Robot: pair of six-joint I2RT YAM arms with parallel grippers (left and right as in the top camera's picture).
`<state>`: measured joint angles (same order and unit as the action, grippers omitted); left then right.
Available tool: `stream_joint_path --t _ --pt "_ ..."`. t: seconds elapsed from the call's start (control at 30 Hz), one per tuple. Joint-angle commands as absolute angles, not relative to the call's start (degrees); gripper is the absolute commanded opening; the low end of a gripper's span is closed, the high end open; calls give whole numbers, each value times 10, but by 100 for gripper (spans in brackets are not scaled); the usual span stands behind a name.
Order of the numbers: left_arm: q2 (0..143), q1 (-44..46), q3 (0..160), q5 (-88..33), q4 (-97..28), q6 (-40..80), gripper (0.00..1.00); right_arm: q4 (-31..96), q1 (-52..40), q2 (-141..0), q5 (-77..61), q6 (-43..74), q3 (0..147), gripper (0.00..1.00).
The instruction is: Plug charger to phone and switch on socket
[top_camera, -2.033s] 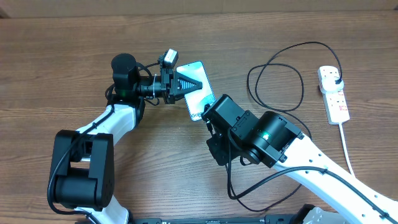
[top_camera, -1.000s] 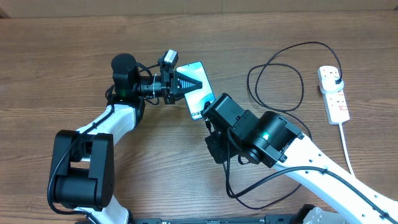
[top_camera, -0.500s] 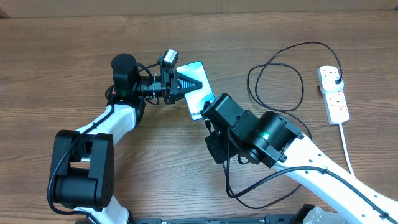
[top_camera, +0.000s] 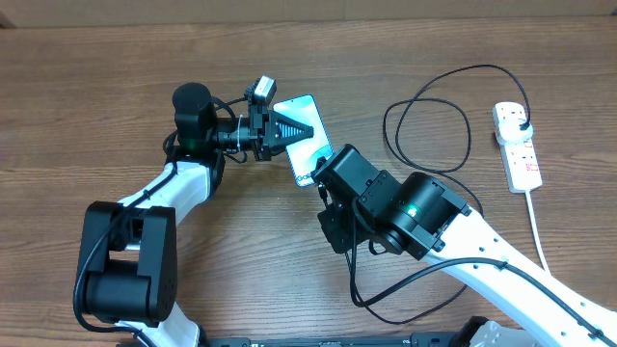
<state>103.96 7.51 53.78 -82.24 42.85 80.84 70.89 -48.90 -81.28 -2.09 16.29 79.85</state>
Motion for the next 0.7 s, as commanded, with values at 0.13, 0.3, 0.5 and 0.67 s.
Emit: stream_joint_path --t 0.13,0.3,0.5,0.67 --pt "1039 76 553 -842 433 824 4 708 -492 -811 -16 168 797 4" --pt "1039 76 553 -847 433 823 4 705 -492 -811 -16 168 797 4" --pt "1039 76 553 -854 433 823 4 697 -492 -811 -16 168 797 4" --pt "1039 76 553 -854 433 823 4 696 -492 -811 -16 168 797 4"
